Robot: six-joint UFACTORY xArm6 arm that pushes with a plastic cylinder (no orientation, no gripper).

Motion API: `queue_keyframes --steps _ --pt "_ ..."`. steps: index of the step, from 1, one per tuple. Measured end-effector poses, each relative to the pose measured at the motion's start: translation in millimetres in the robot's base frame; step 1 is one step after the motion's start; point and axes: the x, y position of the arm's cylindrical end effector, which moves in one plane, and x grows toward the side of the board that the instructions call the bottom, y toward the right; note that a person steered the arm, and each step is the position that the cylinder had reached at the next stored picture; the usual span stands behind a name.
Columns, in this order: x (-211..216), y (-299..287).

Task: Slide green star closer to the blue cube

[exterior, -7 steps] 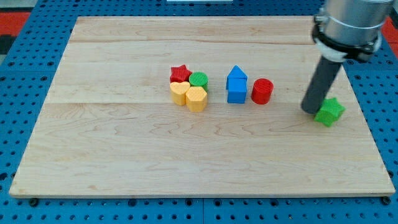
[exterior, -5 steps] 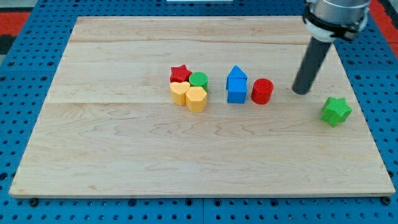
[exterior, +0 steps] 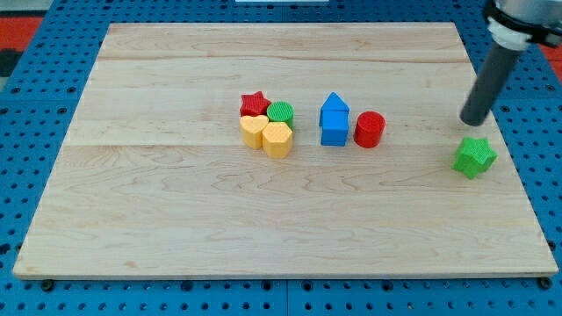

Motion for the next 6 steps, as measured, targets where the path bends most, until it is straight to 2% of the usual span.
queue_keyframes --steps 1,3,4,5,6 --pt "36 6" --pt "52 -14" --pt "70 12" --pt "82 2" --pt "82 -45"
